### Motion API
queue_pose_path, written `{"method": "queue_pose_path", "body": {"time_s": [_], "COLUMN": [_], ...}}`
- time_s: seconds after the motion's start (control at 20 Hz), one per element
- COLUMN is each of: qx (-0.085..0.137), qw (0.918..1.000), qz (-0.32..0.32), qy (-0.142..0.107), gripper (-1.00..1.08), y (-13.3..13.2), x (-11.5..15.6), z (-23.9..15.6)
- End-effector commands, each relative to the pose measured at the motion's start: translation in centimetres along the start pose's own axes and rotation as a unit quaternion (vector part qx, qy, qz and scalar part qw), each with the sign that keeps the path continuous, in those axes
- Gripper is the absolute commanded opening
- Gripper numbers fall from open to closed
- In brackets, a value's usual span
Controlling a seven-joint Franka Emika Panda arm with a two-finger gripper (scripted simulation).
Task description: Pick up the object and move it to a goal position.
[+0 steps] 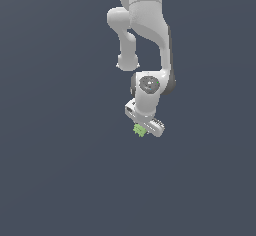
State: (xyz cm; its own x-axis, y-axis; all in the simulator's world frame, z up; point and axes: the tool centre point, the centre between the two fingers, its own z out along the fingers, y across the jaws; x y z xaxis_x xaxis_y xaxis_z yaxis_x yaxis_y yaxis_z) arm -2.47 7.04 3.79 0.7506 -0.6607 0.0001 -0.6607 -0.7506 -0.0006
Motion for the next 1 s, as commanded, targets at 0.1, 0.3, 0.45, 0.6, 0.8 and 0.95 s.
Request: {"method": "queue_pose_path", "body": {"time_s": [0.1, 0.3, 0.45, 0.6, 0.8, 0.95], "qx": [0.000, 0.000, 0.000, 0.000, 0.000, 0.000], "qw": [1.0000, 1.0000, 1.0000, 1.0000, 1.0000, 1.0000], "qz": [0.000, 0.000, 0.000, 0.000, 0.000, 0.000], "qy": [0.000, 0.000, 0.000, 0.000, 0.000, 0.000], "gripper": [-1.00, -1.00, -1.00, -1.00, -1.00, -1.00], "y": [0.0, 0.3, 0.9, 1.9, 3.6, 5.0], "x": [0.0, 0.6, 1.7, 3.6, 6.9, 9.7], "z": [0.0, -0.1, -0.2, -0.4, -0.7, -1.1]}}
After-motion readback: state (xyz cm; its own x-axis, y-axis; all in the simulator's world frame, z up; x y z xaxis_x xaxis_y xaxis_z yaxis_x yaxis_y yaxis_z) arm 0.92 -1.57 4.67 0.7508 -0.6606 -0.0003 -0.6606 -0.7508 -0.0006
